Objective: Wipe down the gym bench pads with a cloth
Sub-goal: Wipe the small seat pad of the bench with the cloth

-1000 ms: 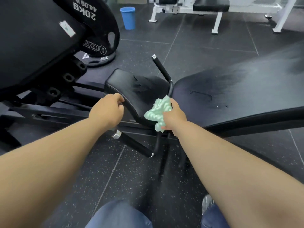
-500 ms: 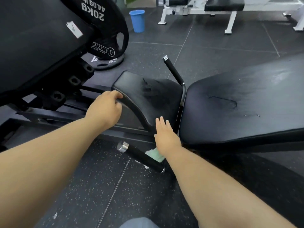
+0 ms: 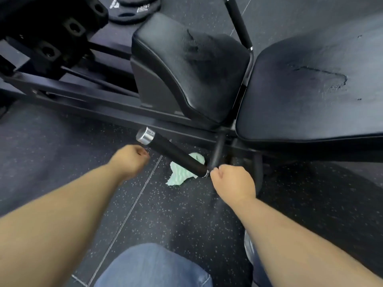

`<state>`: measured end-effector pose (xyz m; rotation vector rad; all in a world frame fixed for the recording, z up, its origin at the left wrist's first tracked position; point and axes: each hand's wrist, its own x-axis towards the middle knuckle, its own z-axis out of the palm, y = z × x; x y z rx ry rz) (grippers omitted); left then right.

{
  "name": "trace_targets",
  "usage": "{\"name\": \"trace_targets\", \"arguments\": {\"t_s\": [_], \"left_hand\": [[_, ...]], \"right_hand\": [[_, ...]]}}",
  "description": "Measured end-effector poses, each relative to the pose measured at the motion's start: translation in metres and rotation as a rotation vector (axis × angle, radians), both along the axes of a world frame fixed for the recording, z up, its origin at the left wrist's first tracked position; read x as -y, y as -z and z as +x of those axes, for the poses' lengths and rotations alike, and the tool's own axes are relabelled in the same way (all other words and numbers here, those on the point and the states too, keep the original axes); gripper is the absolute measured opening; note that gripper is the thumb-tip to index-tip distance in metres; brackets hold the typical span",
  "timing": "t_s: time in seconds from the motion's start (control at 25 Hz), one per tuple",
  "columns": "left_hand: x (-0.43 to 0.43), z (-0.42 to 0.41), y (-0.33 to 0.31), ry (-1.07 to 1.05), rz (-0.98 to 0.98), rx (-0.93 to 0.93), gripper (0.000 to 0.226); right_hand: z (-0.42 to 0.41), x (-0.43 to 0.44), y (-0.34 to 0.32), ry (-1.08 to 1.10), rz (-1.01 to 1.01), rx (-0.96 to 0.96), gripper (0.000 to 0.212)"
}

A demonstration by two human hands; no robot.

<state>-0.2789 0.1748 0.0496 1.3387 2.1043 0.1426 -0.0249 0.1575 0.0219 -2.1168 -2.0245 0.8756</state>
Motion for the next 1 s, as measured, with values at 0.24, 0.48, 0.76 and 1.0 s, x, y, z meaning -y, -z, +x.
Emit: {"name": "trace_targets", "arguments": {"t_s": [0.24, 0.48, 0.76, 1.0], "left_hand": [[0.005, 0.037, 0.117, 0.247, -0.152, 0.056, 0.055], [-0.011, 0.055, 0.195, 0.082, -0.139, 0.214, 0.067], [-0.001, 0.025, 0.166, -0.106, -0.259, 0.291, 0.029], [-0.025, -0.056, -0.006, -0.564, 0.259, 0.615, 0.019]], "right_hand": [[-0.018, 0.048, 0.082, -0.172, -0.252, -0.085, 0.044], [-0.04, 0.033, 0.128, -0.083, -0.238, -0.203, 0.061], [-0.047, 0.036, 0.101, -0.114, -0.583, -0.28, 0.034], [-0.152, 0.018, -0.031, -0.025, -0.922, -0.947, 0.035]]}}
